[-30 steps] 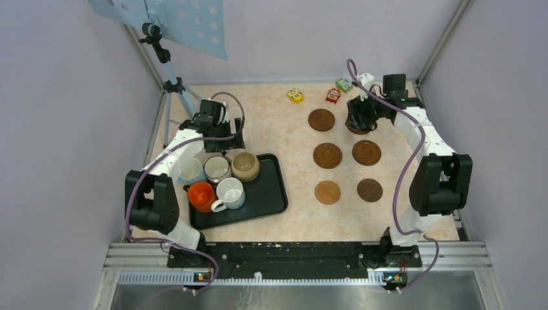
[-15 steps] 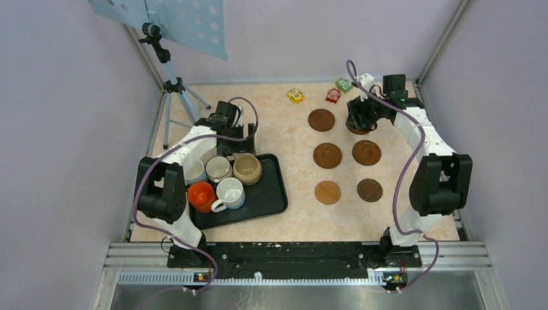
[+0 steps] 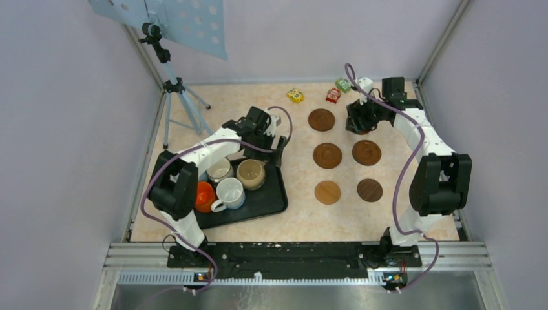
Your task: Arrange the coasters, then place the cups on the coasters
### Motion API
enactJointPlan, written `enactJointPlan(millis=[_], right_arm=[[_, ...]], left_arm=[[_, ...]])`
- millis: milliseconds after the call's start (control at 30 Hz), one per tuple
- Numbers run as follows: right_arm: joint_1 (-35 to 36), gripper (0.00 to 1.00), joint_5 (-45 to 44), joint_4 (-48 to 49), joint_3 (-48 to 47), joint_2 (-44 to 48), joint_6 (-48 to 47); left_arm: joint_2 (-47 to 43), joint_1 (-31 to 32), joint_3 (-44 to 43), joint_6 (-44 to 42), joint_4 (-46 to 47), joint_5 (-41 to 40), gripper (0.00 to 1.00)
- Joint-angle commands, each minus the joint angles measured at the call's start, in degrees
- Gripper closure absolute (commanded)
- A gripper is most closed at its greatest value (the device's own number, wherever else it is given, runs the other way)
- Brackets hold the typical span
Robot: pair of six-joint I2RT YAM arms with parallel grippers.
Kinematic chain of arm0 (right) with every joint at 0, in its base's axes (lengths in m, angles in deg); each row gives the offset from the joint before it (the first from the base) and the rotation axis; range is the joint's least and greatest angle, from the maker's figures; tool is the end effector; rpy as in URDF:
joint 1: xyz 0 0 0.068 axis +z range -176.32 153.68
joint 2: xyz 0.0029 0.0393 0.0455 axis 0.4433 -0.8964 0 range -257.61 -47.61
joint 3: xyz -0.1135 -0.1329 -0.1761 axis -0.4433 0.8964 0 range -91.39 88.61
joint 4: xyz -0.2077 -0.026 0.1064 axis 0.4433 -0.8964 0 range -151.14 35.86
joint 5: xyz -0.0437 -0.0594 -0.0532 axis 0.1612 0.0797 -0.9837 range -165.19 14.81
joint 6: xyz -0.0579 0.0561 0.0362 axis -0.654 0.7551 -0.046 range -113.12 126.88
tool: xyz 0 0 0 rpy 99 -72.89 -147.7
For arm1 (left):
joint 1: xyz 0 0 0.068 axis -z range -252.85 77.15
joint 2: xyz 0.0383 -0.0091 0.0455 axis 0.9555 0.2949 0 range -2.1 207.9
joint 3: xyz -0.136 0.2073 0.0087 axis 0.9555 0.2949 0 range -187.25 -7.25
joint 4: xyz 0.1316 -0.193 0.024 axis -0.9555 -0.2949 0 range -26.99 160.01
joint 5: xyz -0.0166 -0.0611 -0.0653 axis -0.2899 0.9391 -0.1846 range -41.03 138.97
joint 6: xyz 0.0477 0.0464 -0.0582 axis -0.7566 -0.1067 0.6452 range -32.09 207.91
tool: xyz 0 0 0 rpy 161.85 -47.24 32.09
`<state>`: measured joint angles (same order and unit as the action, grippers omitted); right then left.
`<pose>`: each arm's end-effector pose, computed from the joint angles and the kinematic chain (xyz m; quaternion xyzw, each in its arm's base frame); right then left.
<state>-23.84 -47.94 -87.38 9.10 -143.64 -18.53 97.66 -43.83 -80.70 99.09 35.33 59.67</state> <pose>0.3606 0.0516 0.2368 -0.2985 0.8661 0.1502 0.3716 0.3027 -0.1846 0.1740 0.1725 0.9486 -0.1705 0.2032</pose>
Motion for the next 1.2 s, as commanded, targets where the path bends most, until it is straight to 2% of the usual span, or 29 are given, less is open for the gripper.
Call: enactJointPlan(millis=[0,400,533,700,833,1000,1167], right_arm=[[-0.11,0.31,3.01,-1.18,-0.39,2.53,-1.34],[1.84,0.31,11.70,-4.62,0.09,0.86,-2.92],[5.42,0.31,13.14,-4.48,0.99,0.95,-3.23],[11.26,0.31,14.93,-1.66,2.86,1.66,-2.24],[17.27,0.31,15.10,0.66,3.69,1.66,-2.62],[25.99,0.31,12.12,3.47,3.55,0.39,-6.41],[33.45,0.31,6.20,6.01,1.68,-2.97,-10.00]], left_arm=[[-0.20,3.79,-2.18,-4.92,-0.13,2.98,0.01],[-5.21,8.63,-1.76,-24.31,-4.72,9.75,0.01],[-8.83,8.61,-0.88,-27.13,-3.31,5.75,0.01],[-16.55,8.23,0.53,-26.54,0.87,-3.17,0.01],[-23.86,3.83,1.98,-24.47,0.66,-1.79,0.01],[-31.97,-10.42,5.22,-19.69,0.84,12.87,0.01],[-38.66,-14.09,8.85,-17.74,2.25,14.58,0.01]])
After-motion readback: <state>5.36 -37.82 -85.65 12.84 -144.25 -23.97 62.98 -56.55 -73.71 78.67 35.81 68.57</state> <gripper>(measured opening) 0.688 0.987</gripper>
